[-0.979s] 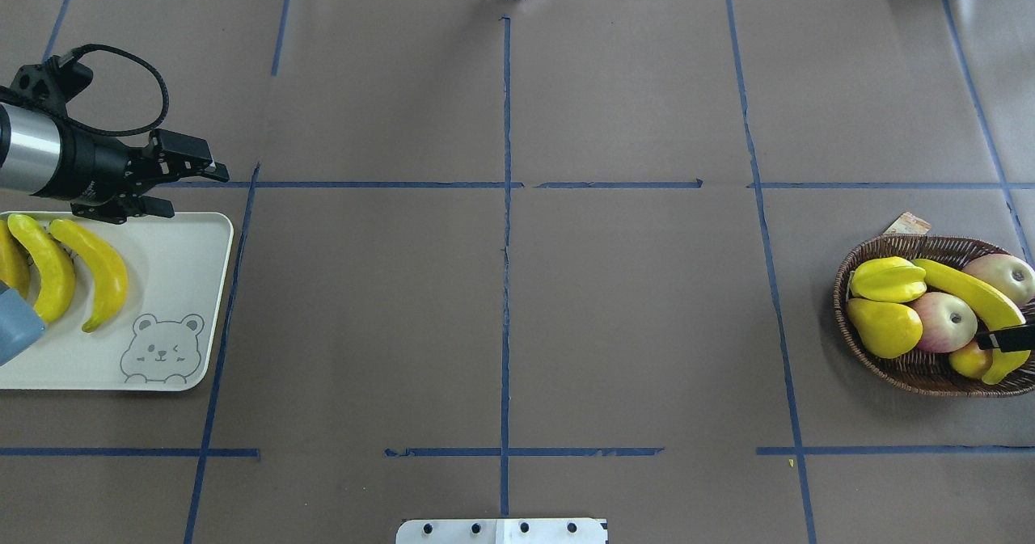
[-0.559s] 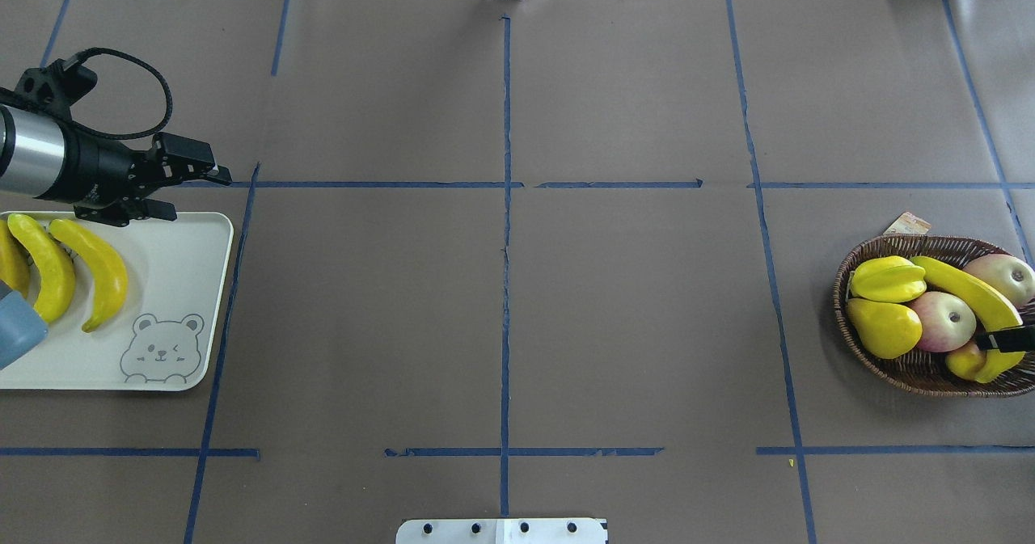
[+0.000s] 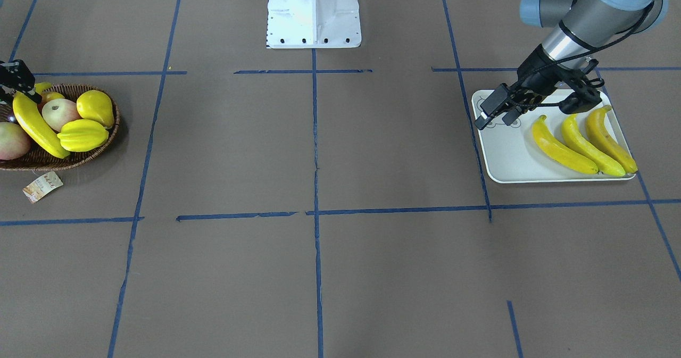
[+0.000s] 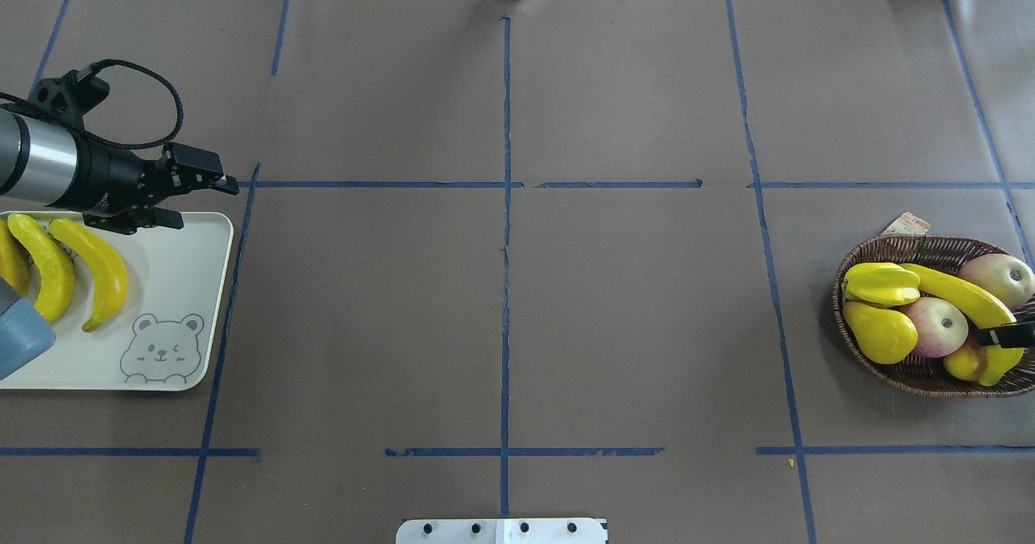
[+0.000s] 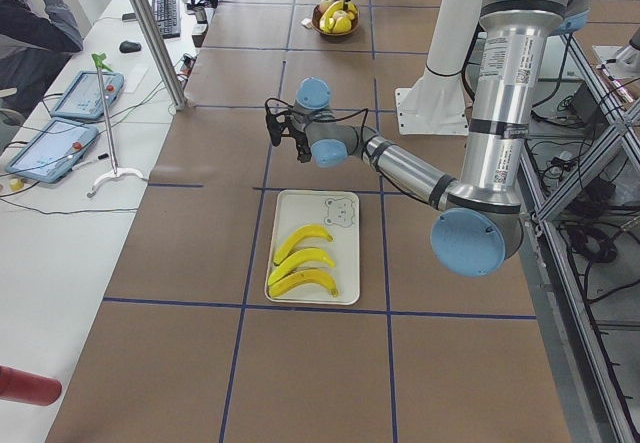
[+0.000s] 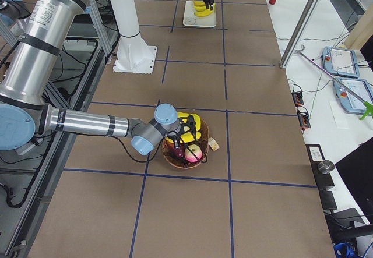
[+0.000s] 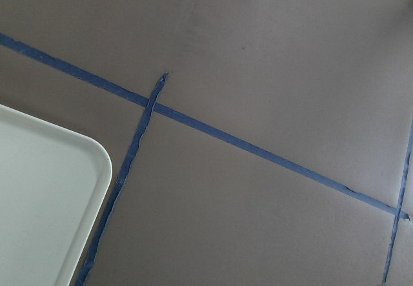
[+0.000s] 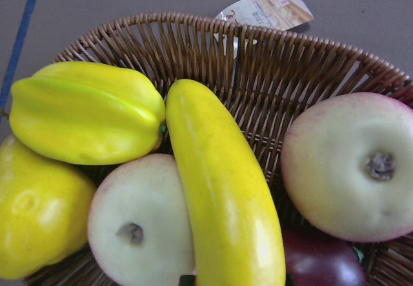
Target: Transfer all bananas from basket to plate
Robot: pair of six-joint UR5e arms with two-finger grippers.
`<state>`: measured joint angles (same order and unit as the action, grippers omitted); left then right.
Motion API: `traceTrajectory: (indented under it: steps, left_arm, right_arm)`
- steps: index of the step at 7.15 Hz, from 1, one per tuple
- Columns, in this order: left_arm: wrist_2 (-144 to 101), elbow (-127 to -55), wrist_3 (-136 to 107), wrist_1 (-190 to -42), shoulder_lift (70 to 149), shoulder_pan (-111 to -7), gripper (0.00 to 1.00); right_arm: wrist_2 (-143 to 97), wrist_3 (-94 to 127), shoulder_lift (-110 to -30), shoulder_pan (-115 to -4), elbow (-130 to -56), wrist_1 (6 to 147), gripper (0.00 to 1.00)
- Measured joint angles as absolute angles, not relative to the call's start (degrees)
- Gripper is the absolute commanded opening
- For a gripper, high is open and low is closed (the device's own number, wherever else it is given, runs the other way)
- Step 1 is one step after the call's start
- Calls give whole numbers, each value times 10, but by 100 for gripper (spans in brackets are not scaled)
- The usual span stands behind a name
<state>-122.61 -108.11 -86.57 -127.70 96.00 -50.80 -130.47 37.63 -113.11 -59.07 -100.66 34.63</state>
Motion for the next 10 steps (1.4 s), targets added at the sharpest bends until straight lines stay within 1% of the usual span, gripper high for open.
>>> traceTrajectory:
  steps: [4,6,8,10]
  left_arm:
    - [-1226,-1078,-866,-1277,967,-500,100]
    - [-1227,-1075,-865,-1278,975,-492,100]
    - [-1220,-1068,-864,-1279,1012,-469,100]
    - [-1204,-1066,-868,-1280,1054,-462,100]
  right_arm:
    - [-1345,375,-1132,-681,-1045,351,1]
    - [-1350,375,-1116,-693,-1090,412,3]
    - [-1350,377,-1057,-689,-1122,485,2]
    - [-1347,411,-984,-667,-1125,521,3]
